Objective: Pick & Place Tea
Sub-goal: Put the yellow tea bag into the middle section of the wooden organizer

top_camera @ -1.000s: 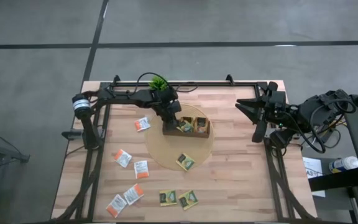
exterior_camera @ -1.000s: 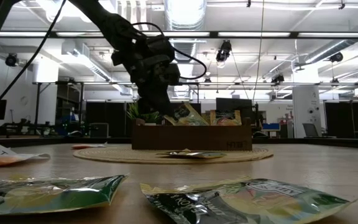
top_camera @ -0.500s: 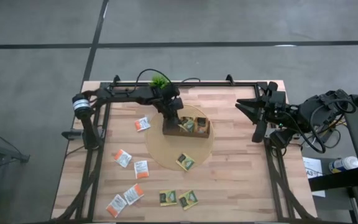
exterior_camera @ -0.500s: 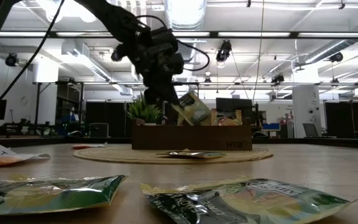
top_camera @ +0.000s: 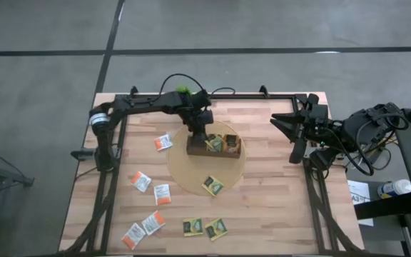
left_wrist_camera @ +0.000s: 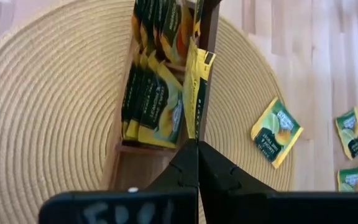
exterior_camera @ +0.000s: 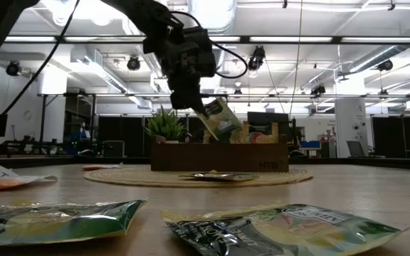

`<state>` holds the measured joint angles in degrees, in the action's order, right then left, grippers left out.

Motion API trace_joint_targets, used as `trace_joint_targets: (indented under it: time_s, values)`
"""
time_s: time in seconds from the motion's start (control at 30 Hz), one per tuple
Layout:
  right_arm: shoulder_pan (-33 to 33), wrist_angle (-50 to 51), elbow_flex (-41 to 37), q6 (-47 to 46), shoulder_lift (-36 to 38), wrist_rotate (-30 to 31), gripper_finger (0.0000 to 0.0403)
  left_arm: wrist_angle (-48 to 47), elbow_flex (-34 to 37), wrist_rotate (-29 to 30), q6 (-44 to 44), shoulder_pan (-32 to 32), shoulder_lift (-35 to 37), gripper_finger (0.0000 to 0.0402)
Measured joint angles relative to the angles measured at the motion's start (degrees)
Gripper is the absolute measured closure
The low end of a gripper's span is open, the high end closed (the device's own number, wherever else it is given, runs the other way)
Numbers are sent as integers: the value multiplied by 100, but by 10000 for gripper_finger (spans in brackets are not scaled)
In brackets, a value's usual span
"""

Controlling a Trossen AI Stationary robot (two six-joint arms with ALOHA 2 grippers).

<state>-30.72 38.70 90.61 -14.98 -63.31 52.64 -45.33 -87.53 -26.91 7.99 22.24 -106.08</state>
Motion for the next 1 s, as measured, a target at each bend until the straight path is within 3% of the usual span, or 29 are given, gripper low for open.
trace_joint_targets:
  time_s: [0.23,1.0]
  values:
    - [-2,0,0,0,0,-2,335,-713,-477,156,367,4,-259,401]
    - [-2,0,0,-44,0,-4,335,-1270,-994,389,789,-76,-714,401]
